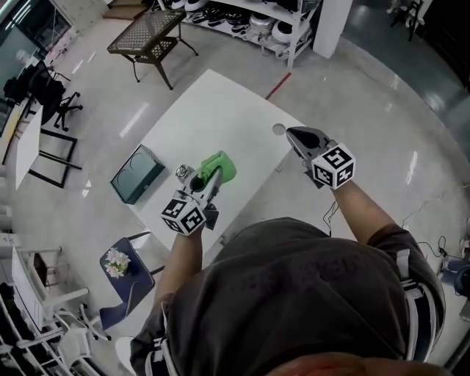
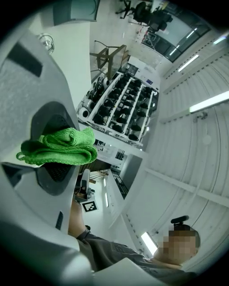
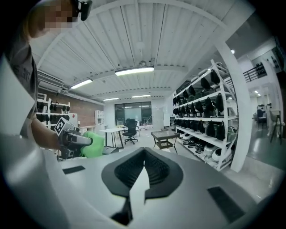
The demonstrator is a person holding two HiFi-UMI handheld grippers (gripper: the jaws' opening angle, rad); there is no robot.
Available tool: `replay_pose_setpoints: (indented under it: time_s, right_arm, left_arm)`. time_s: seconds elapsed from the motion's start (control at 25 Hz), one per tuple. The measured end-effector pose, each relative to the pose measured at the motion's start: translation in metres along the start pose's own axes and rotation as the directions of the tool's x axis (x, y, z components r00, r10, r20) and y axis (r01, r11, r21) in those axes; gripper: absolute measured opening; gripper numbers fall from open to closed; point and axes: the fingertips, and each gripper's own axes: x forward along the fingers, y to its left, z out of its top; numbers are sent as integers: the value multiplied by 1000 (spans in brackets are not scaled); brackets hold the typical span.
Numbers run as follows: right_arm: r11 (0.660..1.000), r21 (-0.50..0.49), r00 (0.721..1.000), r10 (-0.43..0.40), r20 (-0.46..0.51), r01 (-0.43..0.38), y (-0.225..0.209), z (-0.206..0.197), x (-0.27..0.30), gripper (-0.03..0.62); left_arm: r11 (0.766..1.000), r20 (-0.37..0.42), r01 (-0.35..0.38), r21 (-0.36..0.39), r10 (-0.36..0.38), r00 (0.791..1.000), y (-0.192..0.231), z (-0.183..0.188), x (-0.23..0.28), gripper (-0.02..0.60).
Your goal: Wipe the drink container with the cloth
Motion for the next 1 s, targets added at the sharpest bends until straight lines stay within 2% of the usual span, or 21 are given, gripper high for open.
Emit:
replay_pose_setpoints:
  time_s: [0.16, 0.48, 0.6, 0.68, 0.8, 1.0]
  right_arm:
    - [999, -10, 998, 53, -17, -53, -5, -6, 11, -5]
    - [991, -22, 990, 132, -53, -133, 37, -18, 60, 122]
    - [980, -35, 978, 195, -73, -198, 59, -20, 84, 171]
    - [962, -57, 961, 260, -96, -266, 80, -24, 103, 210]
    - [920, -106, 920, 361, -151, -378, 110, -35, 135, 262]
    - [811, -167, 816, 507, -277, -560, 177, -76, 192, 333]
  left_arm:
    - [1000, 14, -24, 0, 24, 1000, 1, 3, 10, 84]
    - [1000, 6, -8, -8, 8, 1000, 28, 8, -21, 84]
    - [1000, 13, -24, -5, 24, 1000, 39, 14, -39, 84]
    - [999, 19, -47, -13, 48, 999, 46, 15, -54, 84]
    - [995, 24, -96, -27, 96, 995, 60, 12, -77, 84]
    - [972, 14, -218, -86, 220, 975, 94, -12, -131, 84]
